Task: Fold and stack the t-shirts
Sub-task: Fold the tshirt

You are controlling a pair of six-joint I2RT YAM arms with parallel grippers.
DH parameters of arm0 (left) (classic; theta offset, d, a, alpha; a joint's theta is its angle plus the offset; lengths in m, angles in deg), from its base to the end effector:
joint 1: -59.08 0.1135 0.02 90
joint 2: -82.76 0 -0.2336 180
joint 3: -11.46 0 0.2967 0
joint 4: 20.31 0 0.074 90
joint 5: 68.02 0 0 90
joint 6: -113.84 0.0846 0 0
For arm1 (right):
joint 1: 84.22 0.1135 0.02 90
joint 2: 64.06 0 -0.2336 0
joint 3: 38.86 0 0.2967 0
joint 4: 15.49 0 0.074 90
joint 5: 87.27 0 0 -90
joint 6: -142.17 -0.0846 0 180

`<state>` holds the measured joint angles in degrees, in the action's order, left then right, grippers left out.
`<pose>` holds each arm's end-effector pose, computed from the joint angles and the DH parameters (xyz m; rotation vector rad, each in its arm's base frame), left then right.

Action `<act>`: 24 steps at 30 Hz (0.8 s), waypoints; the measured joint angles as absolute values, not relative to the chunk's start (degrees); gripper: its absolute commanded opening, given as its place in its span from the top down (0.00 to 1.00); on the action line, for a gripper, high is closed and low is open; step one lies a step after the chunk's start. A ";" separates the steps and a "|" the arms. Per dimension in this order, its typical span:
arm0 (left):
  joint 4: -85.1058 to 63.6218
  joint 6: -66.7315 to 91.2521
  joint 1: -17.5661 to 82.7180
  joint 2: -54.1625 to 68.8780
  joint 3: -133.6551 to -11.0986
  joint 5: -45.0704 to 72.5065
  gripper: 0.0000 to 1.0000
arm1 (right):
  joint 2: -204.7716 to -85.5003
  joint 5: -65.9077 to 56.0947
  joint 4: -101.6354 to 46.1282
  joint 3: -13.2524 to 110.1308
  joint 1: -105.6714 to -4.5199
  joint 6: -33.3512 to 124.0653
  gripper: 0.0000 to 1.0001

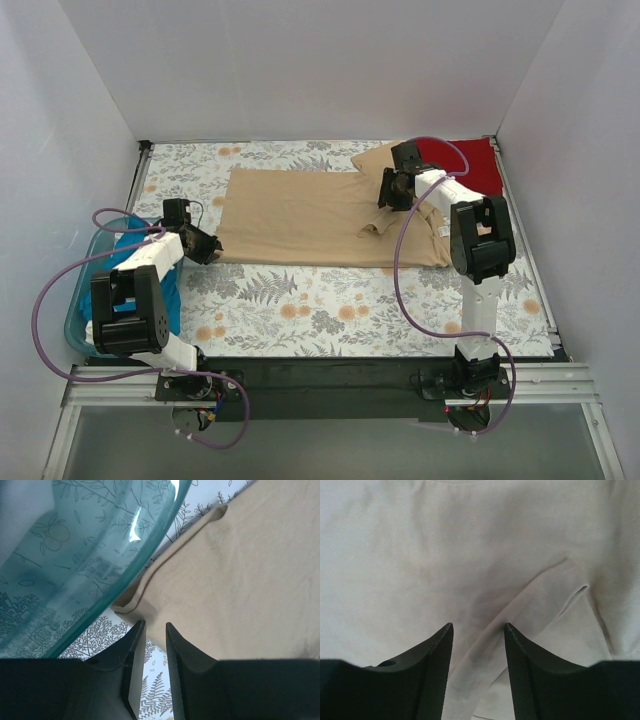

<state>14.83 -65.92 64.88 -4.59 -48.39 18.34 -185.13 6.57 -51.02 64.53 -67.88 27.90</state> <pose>0.3440 0.0295 0.0691 -2.0459 1.8855 -0.5187 0.4988 0.1403 0.0966 0.2014 2.5010 0.2107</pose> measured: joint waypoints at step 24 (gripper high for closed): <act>14.83 -65.85 64.88 -4.65 -48.46 18.34 0.79 | -181.00 17.11 -51.28 61.03 -67.16 23.53 0.99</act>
